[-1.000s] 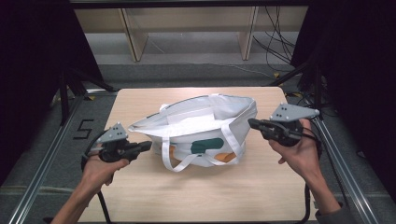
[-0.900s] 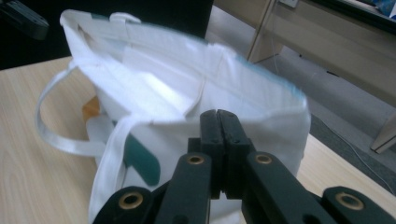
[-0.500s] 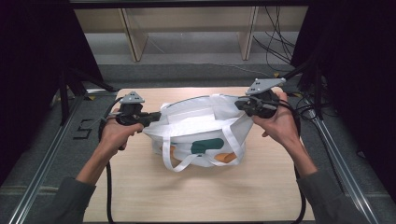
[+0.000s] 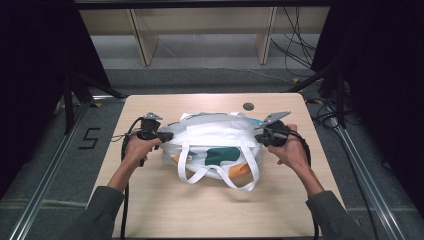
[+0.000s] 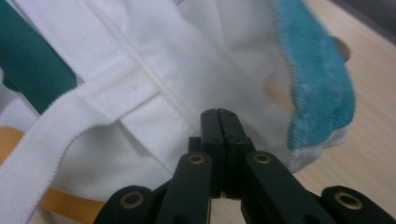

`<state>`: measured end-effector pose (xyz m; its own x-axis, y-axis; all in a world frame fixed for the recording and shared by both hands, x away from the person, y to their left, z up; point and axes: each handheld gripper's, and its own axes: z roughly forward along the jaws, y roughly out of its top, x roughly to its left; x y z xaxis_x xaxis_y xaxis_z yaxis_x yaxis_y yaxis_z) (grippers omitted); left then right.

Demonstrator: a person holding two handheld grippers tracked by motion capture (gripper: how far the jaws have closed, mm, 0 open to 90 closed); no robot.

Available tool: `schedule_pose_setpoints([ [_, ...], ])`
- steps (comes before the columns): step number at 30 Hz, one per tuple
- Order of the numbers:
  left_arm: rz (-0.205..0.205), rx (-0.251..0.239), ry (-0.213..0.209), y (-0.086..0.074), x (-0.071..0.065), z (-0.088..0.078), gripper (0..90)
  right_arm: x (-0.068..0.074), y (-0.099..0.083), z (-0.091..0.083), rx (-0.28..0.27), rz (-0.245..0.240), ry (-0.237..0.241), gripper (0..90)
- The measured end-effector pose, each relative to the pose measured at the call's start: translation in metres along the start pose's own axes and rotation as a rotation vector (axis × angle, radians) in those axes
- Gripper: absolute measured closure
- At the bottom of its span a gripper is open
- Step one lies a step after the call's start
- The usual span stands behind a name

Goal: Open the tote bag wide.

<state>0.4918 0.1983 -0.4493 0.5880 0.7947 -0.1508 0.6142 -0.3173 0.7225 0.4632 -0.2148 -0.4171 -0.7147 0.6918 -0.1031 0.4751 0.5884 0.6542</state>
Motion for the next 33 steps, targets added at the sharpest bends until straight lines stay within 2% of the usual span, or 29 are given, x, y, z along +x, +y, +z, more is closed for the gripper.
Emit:
schedule_pose_setpoints([
  [1, 0.007, 0.0, 0.011, -0.001, 0.0, 0.0, 89.6, 0.002, -0.002, 0.005, 0.007, -0.001, 0.001, 90.0],
  [3, 0.051, 0.016, 0.042, -0.001, -0.001, 0.0, 89.7, 0.007, -0.008, 0.013, 0.036, -0.005, 0.012, 90.0],
  [4, 0.049, 0.022, 0.04, -0.001, -0.001, 0.0, 89.7, 0.01, -0.01, 0.018, 0.033, 0.01, 0.01, 90.0],
  [5, 0.039, 0.025, 0.046, 0.001, -0.002, 0.0, 89.7, 0.011, -0.01, 0.02, 0.054, 0.001, 0.019, 90.0],
  [7, 0.045, 0.03, 0.064, 0.002, -0.005, -0.001, 89.6, 0.014, -0.007, 0.019, 0.053, -0.012, -0.007, 90.0],
  [8, 0.062, 0.03, 0.068, 0.003, -0.006, -0.003, 89.6, 0.013, -0.003, 0.015, 0.037, -0.017, -0.016, 90.0],
  [10, 0.058, 0.014, 0.047, 0.005, -0.007, -0.007, 89.5, 0.011, 0.003, 0.005, -0.007, -0.005, -0.012, 90.0],
  [12, 0.063, -0.006, 0.031, 0.011, -0.011, -0.01, 88.9, 0.008, 0.014, -0.004, -0.079, 0.005, -0.005, 90.0],
  [13, 0.063, -0.016, 0.014, 0.014, -0.014, -0.01, 88.6, 0.007, 0.021, -0.008, -0.098, -0.004, -0.001, 90.0],
  [16, 0.076, -0.022, -0.008, 0.024, -0.024, -0.007, 88.2, 0.011, 0.038, -0.003, -0.13, -0.012, 0.01, 90.0],
  [19, 0.087, -0.021, -0.029, 0.033, -0.034, -0.001, 88.0, 0.016, 0.055, 0.01, -0.107, -0.021, 0.026, 90.0],
  [21, 0.117, -0.005, -0.009, 0.036, -0.039, 0.004, 88.2, 0.016, 0.063, 0.023, -0.11, -0.017, 0.016, 90.0],
  [22, 0.128, 0.004, -0.002, 0.037, -0.039, 0.006, 88.2, 0.016, 0.065, 0.028, -0.086, -0.022, 0.015, 90.0],
  [24, 0.114, 0.015, -0.001, 0.039, -0.038, 0.01, 88.3, 0.017, 0.065, 0.039, -0.043, -0.006, 0.037, 90.0],
  [25, 0.105, 0.02, -0.004, 0.039, -0.037, 0.012, 88.4, 0.016, 0.065, 0.04, -0.02, -0.021, 0.05, 90.0],
  [26, 0.09, 0.016, -0.008, 0.038, -0.035, 0.014, 88.4, 0.018, 0.063, 0.043, -0.019, -0.027, 0.055, 90.0],
  [28, 0.087, 0.031, -0.011, 0.038, -0.031, 0.016, 89.1, 0.021, 0.06, 0.041, 0.002, -0.02, 0.087, 90.0],
  [29, 0.078, 0.032, -0.014, 0.038, -0.029, 0.017, 89.2, 0.022, 0.057, 0.04, -0.007, -0.013, 0.104, 90.0],
  [31, 0.059, 0.03, -0.017, 0.037, -0.026, 0.02, 89.3, 0.023, 0.052, 0.033, -0.001, -0.018, 0.164, 90.0],
  [32, 0.051, 0.03, -0.02, 0.037, -0.025, 0.021, 89.4, 0.027, 0.05, 0.028, 0.042, -0.027, 0.175, 90.0],
  [33, 0.054, 0.035, -0.018, 0.038, -0.024, 0.021, 89.4, 0.032, 0.046, 0.028, 0.026, -0.072, 0.2, 90.0],
])
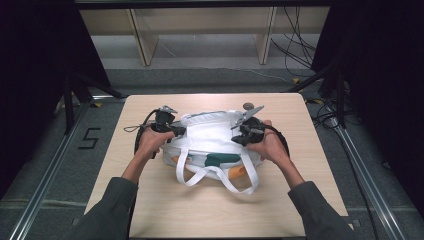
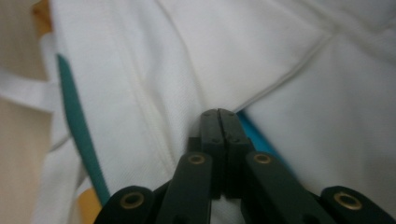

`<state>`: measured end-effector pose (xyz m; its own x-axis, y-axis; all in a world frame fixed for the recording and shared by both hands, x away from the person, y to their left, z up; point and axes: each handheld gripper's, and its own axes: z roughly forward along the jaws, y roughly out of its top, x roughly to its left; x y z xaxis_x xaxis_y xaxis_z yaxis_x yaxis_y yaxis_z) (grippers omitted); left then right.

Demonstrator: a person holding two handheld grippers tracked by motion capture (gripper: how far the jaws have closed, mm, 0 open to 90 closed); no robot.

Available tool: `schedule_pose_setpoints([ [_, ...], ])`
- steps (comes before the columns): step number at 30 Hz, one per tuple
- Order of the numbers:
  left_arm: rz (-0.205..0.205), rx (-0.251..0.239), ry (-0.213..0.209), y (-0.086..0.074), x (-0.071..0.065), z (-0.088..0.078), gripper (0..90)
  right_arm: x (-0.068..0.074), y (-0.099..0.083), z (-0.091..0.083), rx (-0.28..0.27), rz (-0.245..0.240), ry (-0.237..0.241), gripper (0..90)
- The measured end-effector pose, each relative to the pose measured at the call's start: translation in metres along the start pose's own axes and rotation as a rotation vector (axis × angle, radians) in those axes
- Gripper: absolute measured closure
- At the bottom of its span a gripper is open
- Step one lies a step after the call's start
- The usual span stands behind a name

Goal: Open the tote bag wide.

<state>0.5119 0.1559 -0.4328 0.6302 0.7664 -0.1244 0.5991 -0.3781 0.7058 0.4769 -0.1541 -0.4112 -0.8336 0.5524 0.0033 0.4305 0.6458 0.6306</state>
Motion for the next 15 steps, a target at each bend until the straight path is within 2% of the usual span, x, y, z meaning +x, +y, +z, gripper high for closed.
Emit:
schedule_pose_setpoints([
  [1, -0.002, 0.004, -0.003, 0.001, 0.0, 0.001, 89.4, 0.006, -0.003, -0.003, 0.015, -0.004, 0.008, 90.0],
  [2, -0.001, 0.007, 0.004, 0.001, 0.0, 0.002, 89.5, 0.013, -0.006, -0.005, 0.049, -0.029, 0.02, 90.0],
  [3, 0.003, 0.014, 0.01, 0.002, -0.001, 0.003, 89.4, 0.022, -0.011, -0.006, 0.046, -0.071, 0.022, 90.0],
  [4, 0.014, 0.022, 0.014, 0.003, -0.001, 0.004, 89.5, 0.03, -0.016, -0.006, 0.056, -0.081, 0.024, 90.0],
  [5, 0.021, 0.019, 0.032, 0.003, -0.002, 0.005, 89.5, 0.035, -0.019, -0.007, 0.067, -0.104, 0.044, 90.0],
  [6, 0.032, 0.027, 0.034, 0.003, -0.002, 0.007, 89.5, 0.043, -0.025, -0.007, 0.077, -0.109, 0.068, 90.0],
  [7, 0.022, 0.024, 0.025, 0.002, 0.0, 0.009, 89.5, 0.047, -0.031, -0.004, 0.084, -0.172, 0.089, 90.0],
  [8, -0.008, 0.023, 0.006, 0.001, 0.003, 0.011, 89.5, 0.054, -0.042, 0.002, 0.091, -0.154, 0.09, 90.0],
  [10, -0.041, 0.009, -0.013, -0.002, 0.005, 0.013, 89.6, 0.058, -0.055, 0.014, 0.114, -0.164, 0.1, 90.0],
  [11, -0.032, 0.012, -0.01, -0.001, 0.005, 0.012, 89.6, 0.06, -0.062, 0.02, 0.122, -0.144, 0.114, 90.0],
  [12, -0.015, 0.015, 0.006, -0.001, 0.002, 0.011, 89.6, 0.061, -0.065, 0.024, 0.118, -0.14, 0.106, 90.0],
  [13, 0.013, 0.021, 0.025, 0.0, -0.001, 0.01, 89.6, 0.06, -0.065, 0.025, 0.112, -0.144, 0.106, 90.0],
  [14, 0.022, 0.02, 0.036, 0.001, -0.003, 0.009, 89.6, 0.061, -0.063, 0.022, 0.118, -0.125, 0.103, 90.0],
  [15, 0.024, 0.03, 0.027, 0.002, -0.004, 0.006, 89.5, 0.059, -0.061, 0.019, 0.104, -0.128, 0.106, 90.0],
])
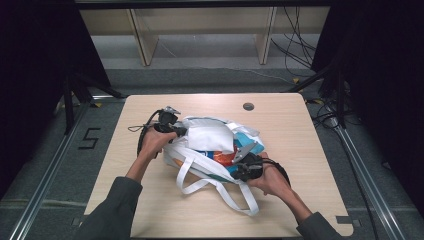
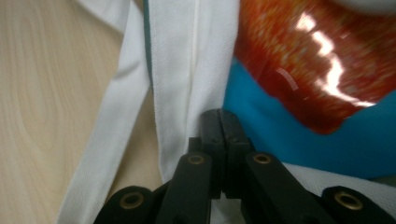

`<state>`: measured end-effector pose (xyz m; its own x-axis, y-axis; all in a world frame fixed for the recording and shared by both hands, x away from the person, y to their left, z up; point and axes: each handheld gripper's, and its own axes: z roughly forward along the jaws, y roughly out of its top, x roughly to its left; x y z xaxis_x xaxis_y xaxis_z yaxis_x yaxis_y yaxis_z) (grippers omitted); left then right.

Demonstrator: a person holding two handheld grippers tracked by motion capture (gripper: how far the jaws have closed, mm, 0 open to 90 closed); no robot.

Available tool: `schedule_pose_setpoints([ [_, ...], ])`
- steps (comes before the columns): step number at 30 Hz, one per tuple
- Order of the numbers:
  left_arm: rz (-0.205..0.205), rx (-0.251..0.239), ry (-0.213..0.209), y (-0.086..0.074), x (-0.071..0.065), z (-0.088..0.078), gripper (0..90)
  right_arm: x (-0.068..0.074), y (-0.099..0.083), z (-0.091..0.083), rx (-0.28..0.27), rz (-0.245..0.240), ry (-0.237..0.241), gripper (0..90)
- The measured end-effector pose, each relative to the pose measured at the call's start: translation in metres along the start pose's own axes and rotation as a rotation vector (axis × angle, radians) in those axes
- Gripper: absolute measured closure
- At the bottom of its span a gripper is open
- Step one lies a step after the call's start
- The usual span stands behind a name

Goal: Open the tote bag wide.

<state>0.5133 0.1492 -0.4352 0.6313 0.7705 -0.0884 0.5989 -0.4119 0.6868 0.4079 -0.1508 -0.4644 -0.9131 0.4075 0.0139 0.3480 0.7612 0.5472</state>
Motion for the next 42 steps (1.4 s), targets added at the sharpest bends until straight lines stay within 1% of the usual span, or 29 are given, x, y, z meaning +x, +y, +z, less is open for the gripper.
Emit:
schedule_pose_setpoints([
  [2, 0.01, -0.024, -0.006, -0.001, -0.003, -0.005, 89.5, 0.0, 0.005, -0.012, -0.056, 0.007, -0.032, 90.0],
  [3, 0.02, -0.032, -0.018, -0.002, -0.005, -0.007, 89.4, 0.003, 0.008, -0.02, -0.095, 0.047, -0.051, 90.0],
  [4, 0.032, -0.037, -0.023, -0.004, -0.008, -0.01, 89.2, 0.0, 0.012, -0.027, -0.145, 0.013, -0.057, 90.0],
  [6, 0.026, -0.076, -0.049, -0.009, -0.014, -0.014, 88.6, -0.002, 0.021, -0.039, -0.222, 0.007, -0.085, 90.0],
  [7, 0.029, -0.083, -0.071, -0.01, -0.018, -0.016, 88.4, -0.004, 0.027, -0.044, -0.233, 0.012, -0.1, 90.0],
  [9, 0.064, -0.078, -0.067, -0.013, -0.027, -0.019, 88.5, -0.009, 0.04, -0.045, -0.251, -0.001, -0.119, 90.0],
  [11, 0.082, -0.075, -0.09, -0.015, -0.032, -0.021, 88.1, -0.011, 0.054, -0.038, -0.244, -0.019, -0.134, 90.0],
  [13, 0.099, -0.067, -0.114, -0.019, -0.036, -0.023, 87.3, -0.013, 0.066, -0.026, -0.191, -0.056, -0.138, 90.0],
  [14, 0.103, -0.06, -0.118, -0.02, -0.038, -0.024, 87.2, -0.012, 0.07, -0.019, -0.16, -0.035, -0.133, 90.0],
  [17, 0.131, -0.038, -0.137, -0.03, -0.042, -0.022, 88.1, -0.015, 0.08, 0.0, -0.134, -0.066, -0.131, 90.0],
  [18, 0.128, -0.033, -0.143, -0.032, -0.042, -0.021, 88.4, -0.019, 0.085, 0.007, -0.087, -0.091, -0.175, 90.0],
  [19, 0.126, -0.03, -0.153, -0.034, -0.041, -0.021, 88.6, -0.021, 0.087, 0.011, -0.072, -0.097, -0.2, 90.0],
  [20, 0.117, -0.021, -0.162, -0.038, -0.041, -0.02, 89.3, -0.024, 0.089, 0.014, -0.065, -0.098, -0.215, 90.0],
  [21, 0.134, -0.016, -0.17, -0.041, -0.041, -0.02, 89.4, -0.028, 0.092, 0.016, -0.069, -0.093, -0.231, 90.0],
  [22, 0.122, -0.013, -0.171, -0.046, -0.042, -0.02, 89.5, -0.033, 0.096, 0.018, -0.07, -0.093, -0.256, 90.0],
  [23, 0.138, -0.006, -0.173, -0.049, -0.043, -0.021, 89.5, -0.039, 0.099, 0.019, -0.065, -0.091, -0.27, 90.0],
  [24, 0.158, 0.002, -0.172, -0.054, -0.043, -0.022, 89.5, -0.046, 0.102, 0.021, -0.058, -0.077, -0.279, 90.0],
  [26, 0.153, 0.009, -0.171, -0.063, -0.046, -0.023, 89.6, -0.06, 0.108, 0.026, -0.053, -0.053, -0.335, 90.0],
  [27, 0.167, 0.01, -0.172, -0.066, -0.045, -0.024, 89.6, -0.065, 0.111, 0.027, -0.032, -0.029, -0.342, 90.0],
  [30, 0.163, -0.005, -0.176, -0.073, -0.045, -0.025, 89.7, -0.086, 0.12, 0.031, -0.021, 0.052, -0.34, 90.0],
  [31, 0.147, -0.01, -0.172, -0.075, -0.046, -0.025, 89.6, -0.091, 0.122, 0.032, -0.016, 0.059, -0.339, 90.0],
  [32, 0.168, -0.008, -0.168, -0.075, -0.046, -0.025, 89.7, -0.096, 0.124, 0.034, -0.007, 0.074, -0.346, 90.0],
  [33, 0.168, -0.008, -0.168, -0.075, -0.046, -0.025, 89.7, -0.096, 0.124, 0.034, -0.007, 0.074, -0.346, 90.0],
  [34, 0.167, -0.013, -0.167, -0.077, -0.047, -0.025, 89.7, -0.11, 0.126, 0.042, 0.044, 0.108, -0.376, 90.0],
  [36, 0.154, -0.014, -0.163, -0.077, -0.048, -0.025, 89.7, -0.117, 0.124, 0.047, 0.056, 0.135, -0.37, 90.0],
  [37, 0.177, -0.011, -0.159, -0.076, -0.048, -0.025, 89.7, -0.121, 0.121, 0.049, 0.066, 0.168, -0.373, 90.0],
  [38, 0.175, -0.006, -0.141, -0.076, -0.049, -0.025, 89.7, -0.125, 0.118, 0.05, 0.071, 0.184, -0.361, 90.0],
  [40, 0.195, -0.008, -0.143, -0.073, -0.05, -0.027, 89.7, -0.13, 0.115, 0.048, 0.056, 0.211, -0.332, 90.0],
  [42, 0.172, -0.036, -0.143, -0.068, -0.047, -0.031, 89.2, -0.128, 0.115, 0.042, 0.037, 0.211, -0.322, 90.0],
])
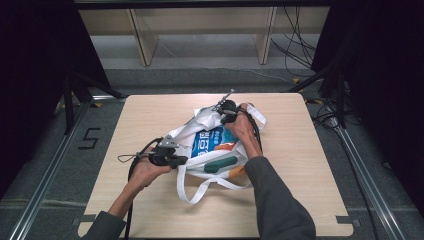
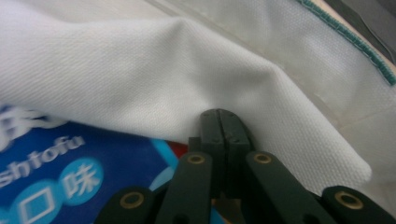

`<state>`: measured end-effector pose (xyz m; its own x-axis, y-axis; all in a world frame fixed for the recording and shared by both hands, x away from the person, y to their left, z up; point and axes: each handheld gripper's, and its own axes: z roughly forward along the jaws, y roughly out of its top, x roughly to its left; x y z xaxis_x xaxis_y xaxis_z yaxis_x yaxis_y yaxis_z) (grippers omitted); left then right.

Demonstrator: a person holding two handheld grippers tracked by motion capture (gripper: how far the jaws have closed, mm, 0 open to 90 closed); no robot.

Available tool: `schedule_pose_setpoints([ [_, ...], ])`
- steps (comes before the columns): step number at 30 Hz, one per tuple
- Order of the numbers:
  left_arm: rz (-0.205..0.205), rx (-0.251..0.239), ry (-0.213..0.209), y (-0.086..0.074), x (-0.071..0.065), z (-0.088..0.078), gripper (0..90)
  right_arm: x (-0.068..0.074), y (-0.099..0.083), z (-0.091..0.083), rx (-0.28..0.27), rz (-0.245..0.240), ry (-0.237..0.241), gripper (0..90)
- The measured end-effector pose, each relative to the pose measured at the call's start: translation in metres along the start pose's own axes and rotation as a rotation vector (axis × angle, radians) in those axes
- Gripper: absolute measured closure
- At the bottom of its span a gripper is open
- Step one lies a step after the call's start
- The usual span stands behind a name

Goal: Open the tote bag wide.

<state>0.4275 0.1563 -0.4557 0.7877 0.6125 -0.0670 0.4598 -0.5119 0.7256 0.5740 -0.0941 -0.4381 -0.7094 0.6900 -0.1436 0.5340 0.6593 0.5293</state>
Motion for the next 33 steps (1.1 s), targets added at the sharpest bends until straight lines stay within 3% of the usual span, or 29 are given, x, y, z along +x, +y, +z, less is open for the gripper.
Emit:
schedule_pose_setpoints([
  [2, -0.035, -0.037, 0.002, 0.008, 0.006, -0.004, 87.4, -0.004, -0.002, -0.014, -0.09, 0.018, 0.056, 90.0],
  [3, -0.026, -0.039, 0.008, 0.014, 0.009, -0.005, 86.8, -0.005, -0.003, -0.025, -0.116, 0.061, 0.08, 90.0],
  [4, -0.048, -0.043, 0.023, 0.02, 0.011, -0.005, 85.9, -0.008, -0.005, -0.035, -0.147, 0.052, 0.067, 90.0],
  [7, -0.045, -0.047, 0.054, 0.044, 0.02, -0.001, 84.6, -0.01, -0.017, -0.06, -0.164, 0.044, 0.059, 90.0],
  [8, -0.034, -0.036, 0.071, 0.051, 0.024, 0.002, 84.4, -0.012, -0.023, -0.066, -0.161, 0.0, 0.034, 90.0],
  [10, -0.019, -0.002, 0.134, 0.063, 0.033, 0.01, 83.8, -0.016, -0.037, -0.074, -0.129, -0.052, 0.013, 90.0],
  [11, -0.021, 0.01, 0.153, 0.067, 0.039, 0.014, 84.4, -0.018, -0.045, -0.077, -0.093, -0.05, -0.018, 90.0],
  [13, -0.061, 0.028, 0.172, 0.067, 0.052, 0.023, 86.7, -0.028, -0.066, -0.075, -0.044, -0.042, -0.057, 90.0],
  [15, -0.088, 0.042, 0.207, 0.062, 0.062, 0.03, 88.0, -0.037, -0.087, -0.067, -0.011, 0.006, -0.052, 90.0],
  [16, -0.103, 0.037, 0.215, 0.059, 0.066, 0.031, 88.8, -0.04, -0.095, -0.061, -0.008, 0.015, -0.042, 90.0],
  [18, -0.145, 0.021, 0.196, 0.054, 0.074, 0.033, 89.4, -0.043, -0.114, -0.043, -0.007, 0.06, 0.036, 90.0],
  [20, -0.149, 0.028, 0.206, 0.053, 0.075, 0.035, 89.5, -0.037, -0.126, -0.025, 0.015, 0.045, 0.054, 90.0],
  [21, -0.141, 0.032, 0.218, 0.054, 0.074, 0.036, 89.5, -0.037, -0.127, -0.023, 0.019, 0.032, 0.054, 90.0],
  [22, -0.128, 0.049, 0.223, 0.056, 0.073, 0.034, 89.5, -0.035, -0.124, -0.025, 0.033, 0.059, 0.05, 90.0],
  [24, -0.119, 0.045, 0.234, 0.058, 0.068, 0.032, 89.3, -0.035, -0.118, -0.036, 0.032, 0.043, 0.012, 90.0],
  [26, -0.114, 0.026, 0.209, 0.059, 0.063, 0.028, 87.8, -0.031, -0.11, -0.058, -0.04, 0.072, 0.025, 90.0],
  [27, -0.106, 0.021, 0.199, 0.061, 0.061, 0.026, 87.4, -0.029, -0.105, -0.069, -0.079, 0.056, 0.044, 90.0],
  [28, -0.096, 0.015, 0.198, 0.063, 0.058, 0.025, 87.2, -0.026, -0.101, -0.077, -0.143, 0.064, 0.095, 90.0],
  [30, -0.083, 0.005, 0.18, 0.067, 0.053, 0.026, 87.0, -0.014, -0.093, -0.092, -0.178, 0.067, 0.139, 90.0],
  [31, -0.081, 0.004, 0.173, 0.068, 0.051, 0.027, 87.0, -0.009, -0.09, -0.091, -0.23, 0.004, 0.172, 90.0],
  [33, -0.075, 0.015, 0.17, 0.071, 0.05, 0.031, 86.8, 0.005, -0.087, -0.089, -0.195, -0.049, 0.168, 90.0],
])
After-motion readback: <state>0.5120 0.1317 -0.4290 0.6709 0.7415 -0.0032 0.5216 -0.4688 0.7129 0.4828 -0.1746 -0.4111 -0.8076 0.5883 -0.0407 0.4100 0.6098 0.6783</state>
